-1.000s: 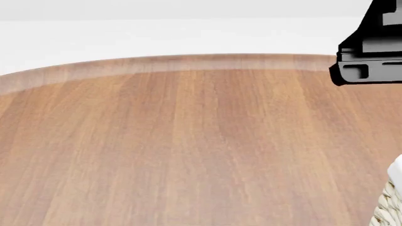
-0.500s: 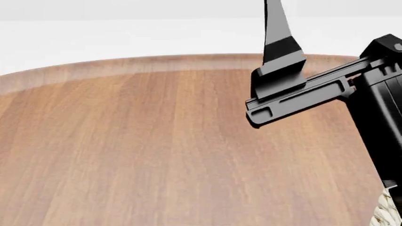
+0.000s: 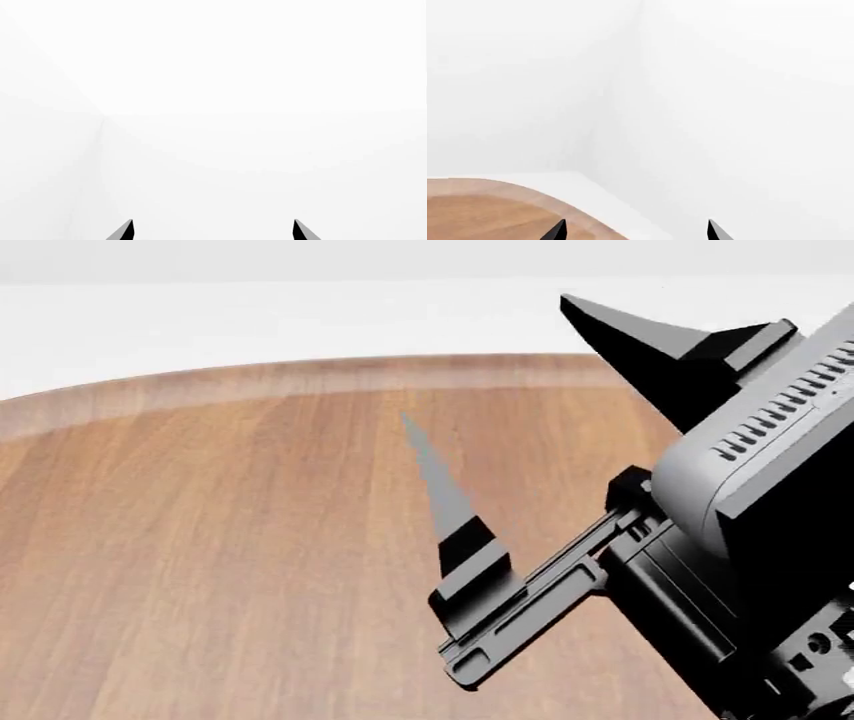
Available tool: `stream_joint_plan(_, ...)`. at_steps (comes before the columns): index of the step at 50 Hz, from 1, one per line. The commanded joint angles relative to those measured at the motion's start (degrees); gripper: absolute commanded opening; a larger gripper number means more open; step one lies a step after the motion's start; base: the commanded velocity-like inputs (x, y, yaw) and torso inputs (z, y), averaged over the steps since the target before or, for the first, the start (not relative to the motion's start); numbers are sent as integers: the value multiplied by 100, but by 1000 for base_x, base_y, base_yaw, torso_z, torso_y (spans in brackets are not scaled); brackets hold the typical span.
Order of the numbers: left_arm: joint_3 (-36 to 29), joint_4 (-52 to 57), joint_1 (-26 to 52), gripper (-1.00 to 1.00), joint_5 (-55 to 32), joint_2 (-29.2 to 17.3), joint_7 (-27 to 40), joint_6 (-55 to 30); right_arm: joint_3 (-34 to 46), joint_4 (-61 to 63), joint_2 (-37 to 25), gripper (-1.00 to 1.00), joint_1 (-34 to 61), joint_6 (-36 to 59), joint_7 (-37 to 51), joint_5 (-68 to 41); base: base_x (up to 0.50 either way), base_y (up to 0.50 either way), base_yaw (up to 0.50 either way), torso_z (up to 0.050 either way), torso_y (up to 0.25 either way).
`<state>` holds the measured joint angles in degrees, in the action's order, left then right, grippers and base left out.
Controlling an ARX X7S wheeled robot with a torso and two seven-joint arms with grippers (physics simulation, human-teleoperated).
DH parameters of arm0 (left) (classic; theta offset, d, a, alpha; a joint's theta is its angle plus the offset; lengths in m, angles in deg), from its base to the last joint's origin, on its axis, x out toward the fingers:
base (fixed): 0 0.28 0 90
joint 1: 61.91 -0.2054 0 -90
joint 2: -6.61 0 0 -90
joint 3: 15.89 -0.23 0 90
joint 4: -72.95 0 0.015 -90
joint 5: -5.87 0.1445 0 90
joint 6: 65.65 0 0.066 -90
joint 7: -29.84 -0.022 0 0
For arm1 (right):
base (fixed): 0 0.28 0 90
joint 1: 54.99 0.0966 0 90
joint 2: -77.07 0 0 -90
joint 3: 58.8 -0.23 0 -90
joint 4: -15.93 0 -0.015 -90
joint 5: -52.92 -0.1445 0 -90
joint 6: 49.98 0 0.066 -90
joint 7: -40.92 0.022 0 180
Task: Pick the milk and place it in the basket.
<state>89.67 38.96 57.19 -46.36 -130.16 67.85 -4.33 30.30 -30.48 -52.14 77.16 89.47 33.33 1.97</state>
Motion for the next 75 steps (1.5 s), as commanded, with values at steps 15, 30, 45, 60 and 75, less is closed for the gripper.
stream_joint_plan(15,34,-21,-32,100,138,68,-73,61,622,97,-226,100,-1304,-669,-1575,289,0,0,0,0,0)
stream_joint_plan(30,39,-16,-99,100,144,44,-54,117,924,180,-378,100,-1887,-1055,-2110,501,0,0,0,0,0)
stream_joint_plan(45,22,-15,-139,100,139,20,-26,160,1276,268,-511,100,-2247,-1340,-2535,810,0,0,0,0,0)
stream_joint_plan(60,5,-35,-149,100,126,-14,-8,203,1643,162,-471,100,-2432,-1476,-2688,1140,0,0,0,0,0)
stream_joint_plan(75,-43,-59,-147,100,143,-40,1,238,2284,-282,-414,100,-2726,-1628,-2811,1829,0,0,0,0,0)
